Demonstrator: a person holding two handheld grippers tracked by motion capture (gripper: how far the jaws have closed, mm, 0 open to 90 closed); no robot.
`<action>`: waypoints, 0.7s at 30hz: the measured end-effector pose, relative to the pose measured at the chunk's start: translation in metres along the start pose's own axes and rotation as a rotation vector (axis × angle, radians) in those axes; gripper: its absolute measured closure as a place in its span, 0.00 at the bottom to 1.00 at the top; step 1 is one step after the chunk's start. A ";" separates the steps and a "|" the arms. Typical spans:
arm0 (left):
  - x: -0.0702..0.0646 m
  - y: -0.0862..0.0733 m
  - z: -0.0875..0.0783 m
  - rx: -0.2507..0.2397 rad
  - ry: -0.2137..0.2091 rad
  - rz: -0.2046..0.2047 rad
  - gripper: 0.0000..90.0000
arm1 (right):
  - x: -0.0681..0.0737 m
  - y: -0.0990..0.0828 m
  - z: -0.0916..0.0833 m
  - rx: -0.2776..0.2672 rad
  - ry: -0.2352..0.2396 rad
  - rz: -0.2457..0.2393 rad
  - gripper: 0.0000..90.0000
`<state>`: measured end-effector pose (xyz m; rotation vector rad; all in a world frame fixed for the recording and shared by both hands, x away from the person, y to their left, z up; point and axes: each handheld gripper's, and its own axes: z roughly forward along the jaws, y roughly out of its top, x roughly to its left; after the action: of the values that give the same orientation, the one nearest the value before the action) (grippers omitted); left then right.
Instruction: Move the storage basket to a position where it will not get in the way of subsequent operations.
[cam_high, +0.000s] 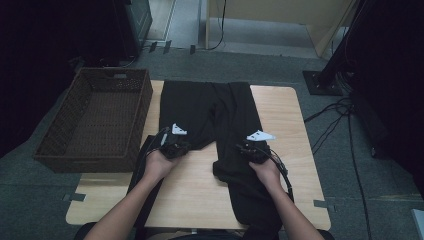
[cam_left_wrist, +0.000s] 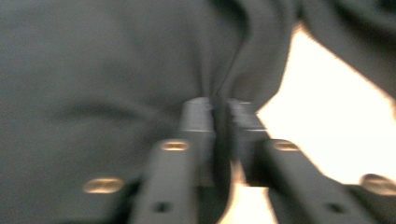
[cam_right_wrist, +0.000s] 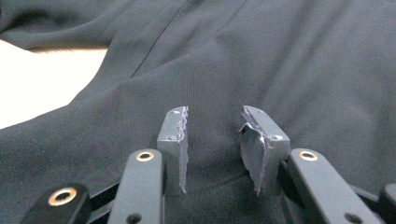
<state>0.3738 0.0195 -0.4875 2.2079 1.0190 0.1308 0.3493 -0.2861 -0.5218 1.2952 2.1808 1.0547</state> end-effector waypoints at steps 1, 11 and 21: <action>-0.005 0.006 -0.004 -0.008 -0.047 0.012 1.00 | 0.000 0.000 0.000 0.000 0.000 -0.001 0.69; 0.037 0.074 -0.026 -0.092 -0.125 -0.092 1.00 | 0.000 0.000 0.000 -0.001 -0.005 -0.003 0.69; 0.088 0.068 -0.011 -0.094 0.030 -0.230 0.84 | 0.000 0.000 0.000 -0.001 -0.005 -0.003 0.69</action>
<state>0.4730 0.0567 -0.4528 1.9948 1.2493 0.1059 0.3490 -0.2862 -0.5218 1.2923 2.1773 1.0508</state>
